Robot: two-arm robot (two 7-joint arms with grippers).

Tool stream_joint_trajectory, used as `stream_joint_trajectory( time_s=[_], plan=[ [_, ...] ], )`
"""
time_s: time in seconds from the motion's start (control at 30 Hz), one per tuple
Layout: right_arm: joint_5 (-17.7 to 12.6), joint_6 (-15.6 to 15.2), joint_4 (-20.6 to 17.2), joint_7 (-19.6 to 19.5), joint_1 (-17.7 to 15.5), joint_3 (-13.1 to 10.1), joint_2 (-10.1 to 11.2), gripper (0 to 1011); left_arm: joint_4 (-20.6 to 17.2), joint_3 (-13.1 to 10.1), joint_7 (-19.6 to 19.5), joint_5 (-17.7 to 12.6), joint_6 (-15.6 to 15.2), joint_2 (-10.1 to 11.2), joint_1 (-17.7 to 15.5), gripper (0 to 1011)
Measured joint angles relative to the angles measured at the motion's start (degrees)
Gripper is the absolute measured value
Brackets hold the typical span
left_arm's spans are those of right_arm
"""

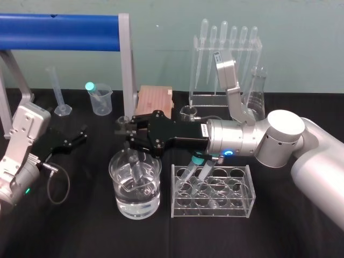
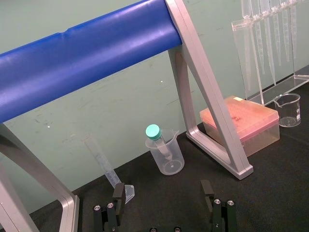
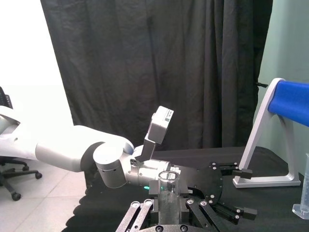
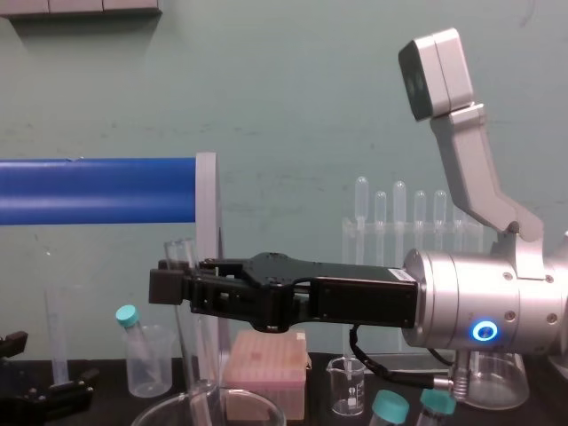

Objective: Hold the test tube with one hand and immerse one end into the beaker, then return it to the test tube rack.

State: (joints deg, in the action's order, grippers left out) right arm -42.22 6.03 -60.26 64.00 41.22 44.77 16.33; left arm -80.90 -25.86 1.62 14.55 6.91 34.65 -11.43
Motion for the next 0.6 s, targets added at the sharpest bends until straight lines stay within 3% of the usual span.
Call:
stream_joint_trajectory(
  time_s=[0.3,0.5,0.57,0.6],
  plan=[
    [-0.43,1.36,0.09,0.93,0.17,-0.73,-0.26,226,0.00,0.00,0.00,0.00,0.00,0.00,0.00,1000],
    [-3.26,5.34,-2.26,2.06,0.02,-4.18,-0.26,226,0.00,0.00,0.00,0.00,0.00,0.00,0.00,1000],
    [-3.26,5.34,-2.26,2.06,0.02,-4.18,-0.26,226,0.00,0.00,0.00,0.00,0.00,0.00,0.00,1000],
    [-5.13,6.85,-4.90,2.03,-0.22,-6.53,0.31,226,0.00,0.00,0.00,0.00,0.00,0.00,0.00,1000]
  ],
)
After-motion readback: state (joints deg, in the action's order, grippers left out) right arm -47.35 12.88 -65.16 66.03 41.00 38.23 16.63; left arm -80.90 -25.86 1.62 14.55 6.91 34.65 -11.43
